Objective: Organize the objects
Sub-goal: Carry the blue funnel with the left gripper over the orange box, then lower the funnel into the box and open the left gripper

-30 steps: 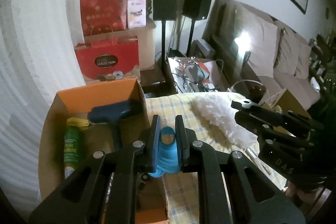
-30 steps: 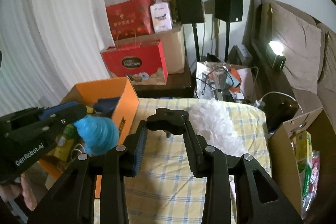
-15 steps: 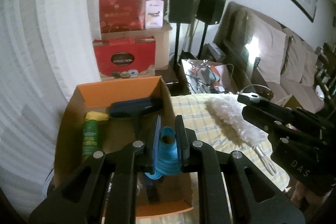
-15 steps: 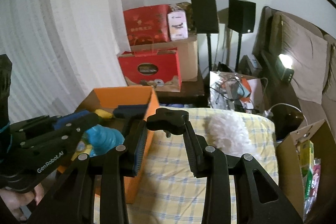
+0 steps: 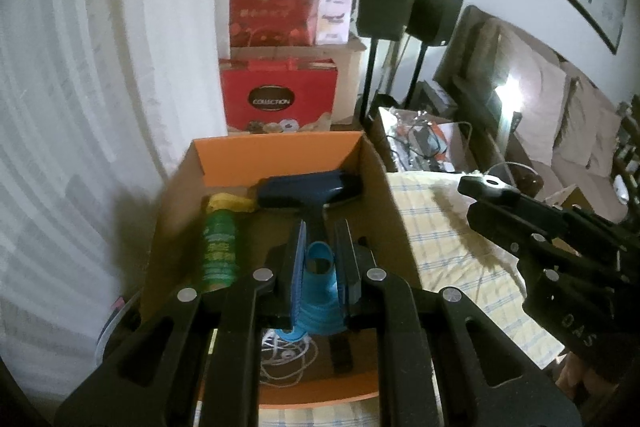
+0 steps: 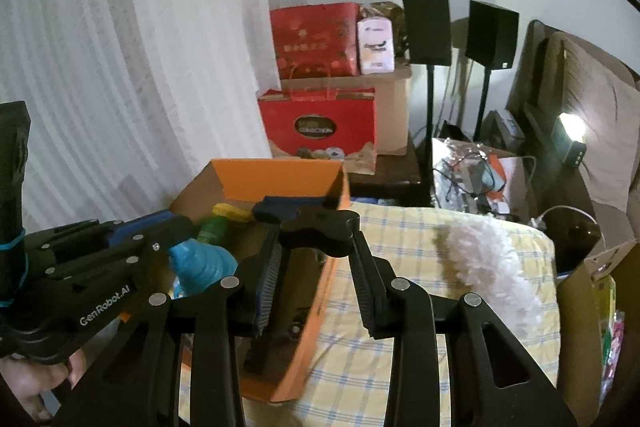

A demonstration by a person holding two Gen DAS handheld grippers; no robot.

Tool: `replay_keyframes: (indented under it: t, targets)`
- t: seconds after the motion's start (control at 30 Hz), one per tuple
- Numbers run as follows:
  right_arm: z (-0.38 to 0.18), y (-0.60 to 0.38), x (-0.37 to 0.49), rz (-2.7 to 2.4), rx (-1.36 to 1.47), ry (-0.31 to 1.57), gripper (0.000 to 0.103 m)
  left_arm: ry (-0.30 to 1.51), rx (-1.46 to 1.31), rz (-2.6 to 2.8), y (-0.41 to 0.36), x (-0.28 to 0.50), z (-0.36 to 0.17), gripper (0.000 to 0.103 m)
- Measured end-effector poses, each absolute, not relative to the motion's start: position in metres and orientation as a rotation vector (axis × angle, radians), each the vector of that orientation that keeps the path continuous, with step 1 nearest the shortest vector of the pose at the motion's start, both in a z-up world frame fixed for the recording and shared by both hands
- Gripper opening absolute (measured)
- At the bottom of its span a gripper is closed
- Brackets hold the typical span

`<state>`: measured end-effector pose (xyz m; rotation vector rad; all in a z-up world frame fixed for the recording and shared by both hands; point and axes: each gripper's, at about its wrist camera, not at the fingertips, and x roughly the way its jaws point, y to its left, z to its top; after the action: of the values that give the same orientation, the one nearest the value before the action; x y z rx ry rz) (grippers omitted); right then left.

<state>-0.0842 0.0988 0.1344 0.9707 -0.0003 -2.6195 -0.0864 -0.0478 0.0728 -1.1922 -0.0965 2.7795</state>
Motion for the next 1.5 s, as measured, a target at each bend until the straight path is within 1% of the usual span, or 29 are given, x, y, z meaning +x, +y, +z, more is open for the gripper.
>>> replay_keyframes:
  t: [0.33, 0.73, 1.0, 1.03, 1.07, 1.1, 1.13, 1.17, 1.33, 1.4, 1.47, 1.5]
  targets:
    - [0.122, 0.078, -0.092, -2.586, 0.975, 0.011, 0.035, -0.121, -1.233, 2.778, -0.063, -0.112, 0.055, 0.013]
    - [0.105, 0.070, -0.117, -2.558, 1.010, 0.011, 0.035, -0.162, -1.359, 2.732, -0.066, -0.152, 0.007, 0.013]
    - [0.094, 0.069, -0.128, -2.548, 1.040, -0.002, 0.035, -0.144, -1.428, 2.710, -0.065, -0.165, -0.010, 0.013]
    - [0.093, 0.069, -0.128, -2.547, 1.043, -0.002, 0.035, -0.151, -1.419, 2.714, -0.065, -0.165, -0.010, 0.016]
    - [0.092, 0.069, -0.129, -2.545, 1.046, -0.003, 0.035, -0.161, -1.418, 2.714, -0.066, -0.164, -0.010, 0.022]
    - [0.091, 0.069, -0.130, -2.543, 1.048, -0.004, 0.035, -0.180, -1.418, 2.711, -0.067, -0.163, -0.010, 0.026]
    - [0.090, 0.069, -0.130, -2.541, 1.048, -0.004, 0.035, -0.188, -1.414, 2.713, -0.068, -0.163, -0.009, 0.035]
    - [0.090, 0.068, -0.130, -2.539, 1.048, -0.002, 0.035, -0.191, -1.407, 2.720, -0.069, -0.161, -0.008, 0.038]
    - [0.087, 0.067, -0.134, -2.531, 1.051, -0.005, 0.035, -0.190, -1.374, 2.743, -0.073, -0.152, 0.004, 0.040]
    - [0.086, 0.065, -0.137, -2.527, 1.056, -0.007, 0.035, -0.187, -1.361, 2.755, -0.075, -0.148, 0.009, 0.042]
    - [0.084, 0.063, -0.140, -2.524, 1.062, -0.004, 0.035, -0.195, -1.350, 2.764, -0.078, -0.145, 0.012, 0.048]
    - [0.082, 0.062, -0.142, -2.525, 1.067, 0.002, 0.035, -0.202, -1.347, 2.768, -0.080, -0.144, 0.014, 0.049]
